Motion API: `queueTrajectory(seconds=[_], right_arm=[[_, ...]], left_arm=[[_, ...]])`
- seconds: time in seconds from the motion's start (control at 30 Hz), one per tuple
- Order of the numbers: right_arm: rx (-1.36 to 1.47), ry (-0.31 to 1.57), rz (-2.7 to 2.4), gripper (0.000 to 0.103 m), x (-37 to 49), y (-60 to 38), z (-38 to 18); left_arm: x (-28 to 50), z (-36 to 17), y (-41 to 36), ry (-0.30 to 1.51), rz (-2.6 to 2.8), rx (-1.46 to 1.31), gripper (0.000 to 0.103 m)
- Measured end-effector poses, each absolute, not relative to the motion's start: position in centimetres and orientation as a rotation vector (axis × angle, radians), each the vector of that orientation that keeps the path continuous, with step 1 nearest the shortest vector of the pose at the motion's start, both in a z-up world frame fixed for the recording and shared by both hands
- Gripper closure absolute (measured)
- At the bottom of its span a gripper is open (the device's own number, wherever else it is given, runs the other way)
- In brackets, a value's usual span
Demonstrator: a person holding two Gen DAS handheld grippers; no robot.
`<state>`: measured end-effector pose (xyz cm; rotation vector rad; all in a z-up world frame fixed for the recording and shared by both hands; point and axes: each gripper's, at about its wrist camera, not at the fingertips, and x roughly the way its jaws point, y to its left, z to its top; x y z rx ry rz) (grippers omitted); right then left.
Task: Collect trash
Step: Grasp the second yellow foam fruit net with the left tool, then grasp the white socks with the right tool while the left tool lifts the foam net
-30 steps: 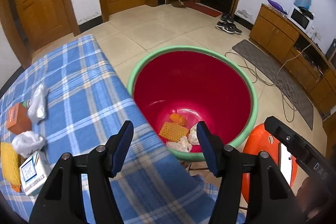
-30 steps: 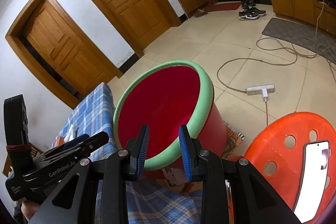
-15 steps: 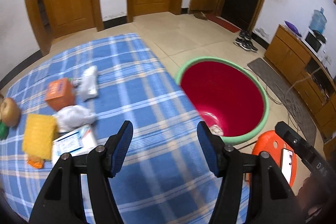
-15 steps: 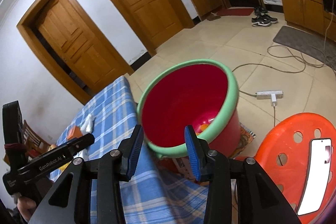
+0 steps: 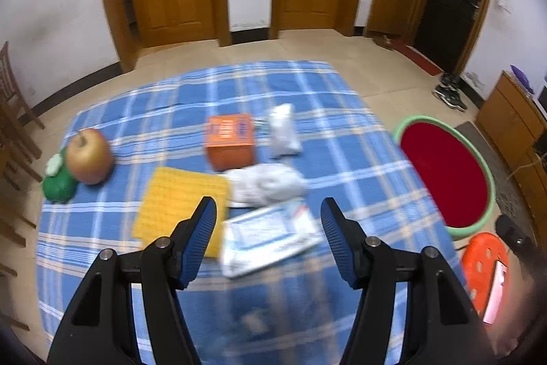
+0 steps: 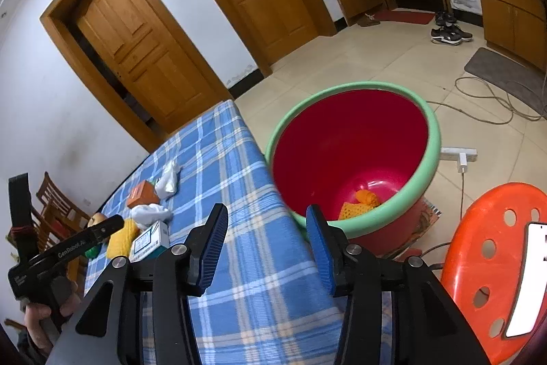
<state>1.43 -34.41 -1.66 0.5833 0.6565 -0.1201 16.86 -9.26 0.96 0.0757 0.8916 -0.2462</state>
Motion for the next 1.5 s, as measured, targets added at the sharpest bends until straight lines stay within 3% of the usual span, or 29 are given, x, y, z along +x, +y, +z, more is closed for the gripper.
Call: queueTrajectory(seconds=[0.47, 0.8, 1.0, 1.07, 1.5], right_arm=[[0.485, 0.74, -0.125, 0.053, 4.0, -29.8, -1.8], [0.408, 0.783, -0.108, 0.053, 6.3, -26.3, -1.4], [0.324, 0.778, -0.056, 0.052, 8.7, -23.0, -0.7], [0.298, 0.771, -0.039, 0.046, 9.6, -21.8, -0.7], [0.264, 0.832, 0.064, 0.045, 15.0, -16.8, -3.0]], left_arm=[[20.6, -3.3, -4.2, 0.958, -0.147, 0.13, 0.033], [21.3, -4.7, -1.0, 0.965, -0.218, -0.027, 0.03], [21.6, -4.9, 0.0, 0.963, -0.282, -0.096, 0.047], [21.5, -5.0, 0.4, 0.964, -0.3, -0.125, 0.05], [21.0, -4.3, 2.4, 0.915, -0.308, -0.224, 0.08]])
